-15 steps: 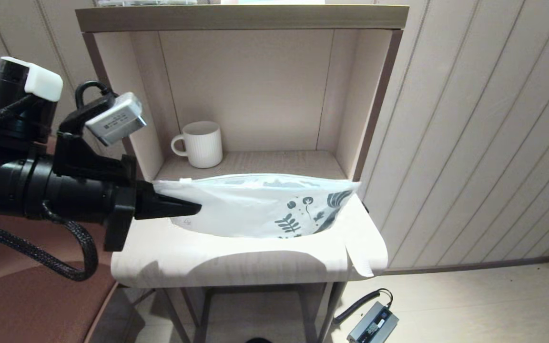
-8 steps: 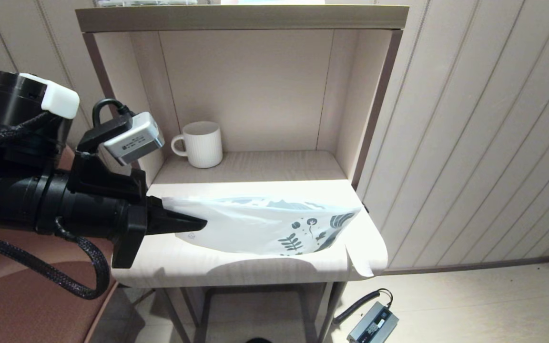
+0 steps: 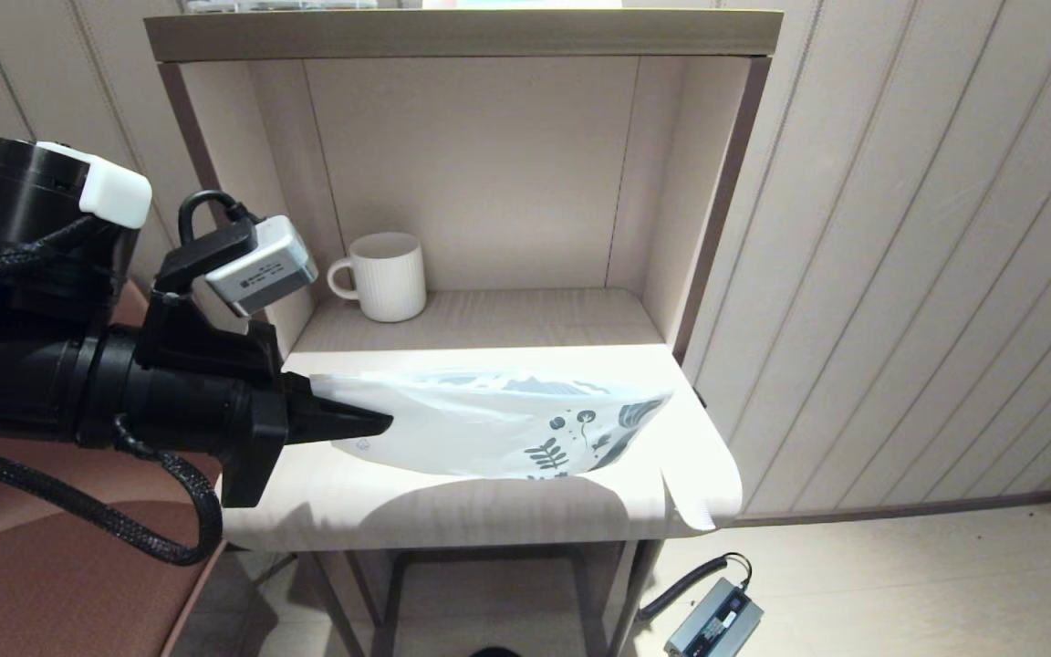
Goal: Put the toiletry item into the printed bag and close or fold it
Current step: Pick up the comb
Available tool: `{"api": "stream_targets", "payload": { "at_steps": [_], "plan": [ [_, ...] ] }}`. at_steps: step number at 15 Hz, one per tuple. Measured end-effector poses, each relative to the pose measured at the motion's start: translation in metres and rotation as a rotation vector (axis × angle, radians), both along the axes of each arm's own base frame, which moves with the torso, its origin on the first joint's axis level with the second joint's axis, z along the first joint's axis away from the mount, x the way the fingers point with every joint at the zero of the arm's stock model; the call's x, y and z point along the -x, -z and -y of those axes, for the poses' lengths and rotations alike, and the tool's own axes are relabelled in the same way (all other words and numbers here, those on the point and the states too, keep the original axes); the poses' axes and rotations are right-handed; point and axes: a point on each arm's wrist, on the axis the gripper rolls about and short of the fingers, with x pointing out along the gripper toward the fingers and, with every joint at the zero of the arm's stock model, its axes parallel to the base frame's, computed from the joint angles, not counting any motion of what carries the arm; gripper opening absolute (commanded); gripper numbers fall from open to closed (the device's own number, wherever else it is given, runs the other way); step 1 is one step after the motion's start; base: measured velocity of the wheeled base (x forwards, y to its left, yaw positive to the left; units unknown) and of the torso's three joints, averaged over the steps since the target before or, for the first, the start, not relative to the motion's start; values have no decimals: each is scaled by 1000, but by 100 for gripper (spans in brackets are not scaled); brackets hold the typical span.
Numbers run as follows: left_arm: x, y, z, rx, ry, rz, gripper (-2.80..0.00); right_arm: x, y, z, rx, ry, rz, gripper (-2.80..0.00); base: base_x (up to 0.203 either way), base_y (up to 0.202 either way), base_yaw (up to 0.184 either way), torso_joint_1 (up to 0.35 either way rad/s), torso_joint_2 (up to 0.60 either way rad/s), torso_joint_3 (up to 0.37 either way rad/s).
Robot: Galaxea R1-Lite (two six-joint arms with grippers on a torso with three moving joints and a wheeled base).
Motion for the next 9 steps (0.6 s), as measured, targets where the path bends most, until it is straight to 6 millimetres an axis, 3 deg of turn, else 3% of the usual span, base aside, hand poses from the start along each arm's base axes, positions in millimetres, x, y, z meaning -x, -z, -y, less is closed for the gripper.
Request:
{"api": "stream_targets", "payload": {
  "at_steps": [3,6,9],
  "plan": [
    [-4,0,2,11,1,20,-280,6,-23,0,-6,-15,11,-280,0,0,0,0,0,0],
    [-7,1,3,13,3,25,-280,21,-89,-1,-55,-66,94,-280,0,0,0,0,0,0],
    [-8,4,4,10,7,14,-280,2,-144,-2,-138,-117,31,-280,0,0,0,0,0,0]
  ]
}}
